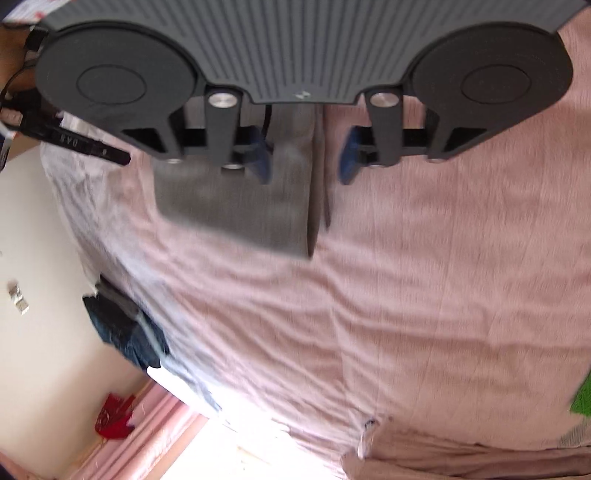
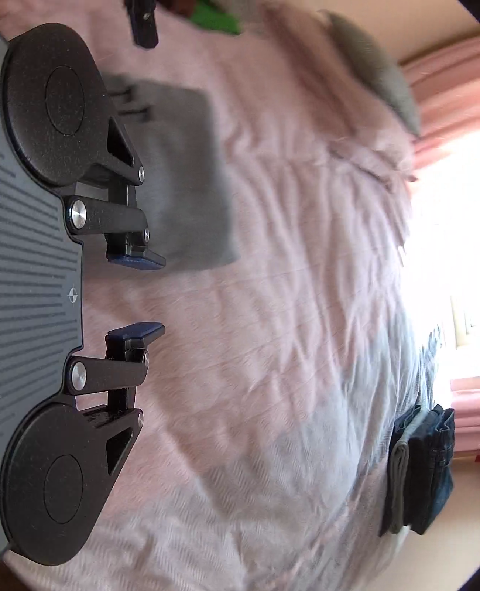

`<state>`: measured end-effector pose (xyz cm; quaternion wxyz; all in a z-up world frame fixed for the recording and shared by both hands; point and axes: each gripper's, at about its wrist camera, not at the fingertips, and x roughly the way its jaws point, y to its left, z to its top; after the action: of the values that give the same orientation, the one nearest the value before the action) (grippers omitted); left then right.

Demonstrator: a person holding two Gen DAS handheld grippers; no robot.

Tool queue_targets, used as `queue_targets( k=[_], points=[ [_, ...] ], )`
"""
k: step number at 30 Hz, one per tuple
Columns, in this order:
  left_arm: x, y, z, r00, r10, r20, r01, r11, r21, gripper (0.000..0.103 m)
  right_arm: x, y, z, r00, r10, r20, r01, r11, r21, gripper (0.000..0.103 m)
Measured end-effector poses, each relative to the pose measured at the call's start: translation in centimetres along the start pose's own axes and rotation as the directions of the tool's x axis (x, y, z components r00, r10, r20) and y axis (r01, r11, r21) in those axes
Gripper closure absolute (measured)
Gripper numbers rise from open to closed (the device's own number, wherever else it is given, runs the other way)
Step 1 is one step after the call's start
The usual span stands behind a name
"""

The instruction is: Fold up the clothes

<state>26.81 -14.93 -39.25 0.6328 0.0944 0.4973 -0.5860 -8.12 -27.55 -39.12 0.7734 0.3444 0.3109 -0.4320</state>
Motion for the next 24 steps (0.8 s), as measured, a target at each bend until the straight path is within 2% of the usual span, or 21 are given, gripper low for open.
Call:
queue_targets(
  k=[3,6,7,8,9,10,11,15,19,21,24],
  points=[
    [3.0,0.2,2.7,0.999,-0.037,-0.005,0.037,0.999,-0.035,0.053,1.9,-0.5,2.1,0.997,0.074,0.031,-0.077,0.992,0.101,0.074],
    [5.8,1.0,3.9,0.997,-0.064,-0.041,0.060,0.993,-0.099,0.054,3.3,-0.7,3.3,0.995,0.092,0.041,-0.097,0.984,0.148,0.074],
    [6.7,1.3,4.1,0.996,-0.075,-0.050,0.069,0.989,-0.127,0.058,3.7,-0.8,3.5,0.995,0.097,0.039,-0.102,0.983,0.152,0.074],
    [7.1,1.5,4.1,0.995,-0.091,-0.050,0.083,0.986,-0.147,0.062,4.0,-0.9,3.7,0.995,0.098,0.033,-0.102,0.982,0.157,0.074],
    [7.5,1.8,4.1,0.993,-0.104,-0.052,0.094,0.981,-0.167,0.077,4.3,-1.0,3.7,0.995,0.098,0.031,-0.102,0.981,0.165,0.074],
    [7.6,1.9,4.0,0.994,-0.102,-0.050,0.093,0.981,-0.169,0.098,4.6,-1.2,3.6,0.994,0.105,0.033,-0.109,0.979,0.174,0.074],
    [7.6,1.8,3.9,0.995,-0.088,-0.036,0.082,0.984,-0.155,0.101,4.9,-1.4,3.5,0.993,0.114,0.035,-0.118,0.976,0.183,0.074],
    [7.1,1.7,2.7,0.999,-0.049,0.023,0.050,0.995,-0.085,0.101,5.9,-1.2,3.1,0.990,0.125,0.064,-0.134,0.978,0.161,0.074],
    [8.5,2.2,1.2,0.999,0.011,0.037,-0.009,0.999,-0.040,0.100,8.2,0.3,2.5,0.997,0.065,0.031,-0.066,0.997,0.043,0.074],
    [9.4,2.8,0.4,0.999,0.020,0.031,-0.019,0.999,-0.040,0.099,9.4,1.1,2.0,1.000,0.018,0.018,-0.017,0.999,-0.035,0.074],
    [10.0,3.1,0.0,0.999,0.026,0.046,-0.025,0.999,-0.040,0.099,10.6,1.5,1.8,1.000,-0.025,0.011,0.026,0.997,-0.074,0.071]
  ],
)
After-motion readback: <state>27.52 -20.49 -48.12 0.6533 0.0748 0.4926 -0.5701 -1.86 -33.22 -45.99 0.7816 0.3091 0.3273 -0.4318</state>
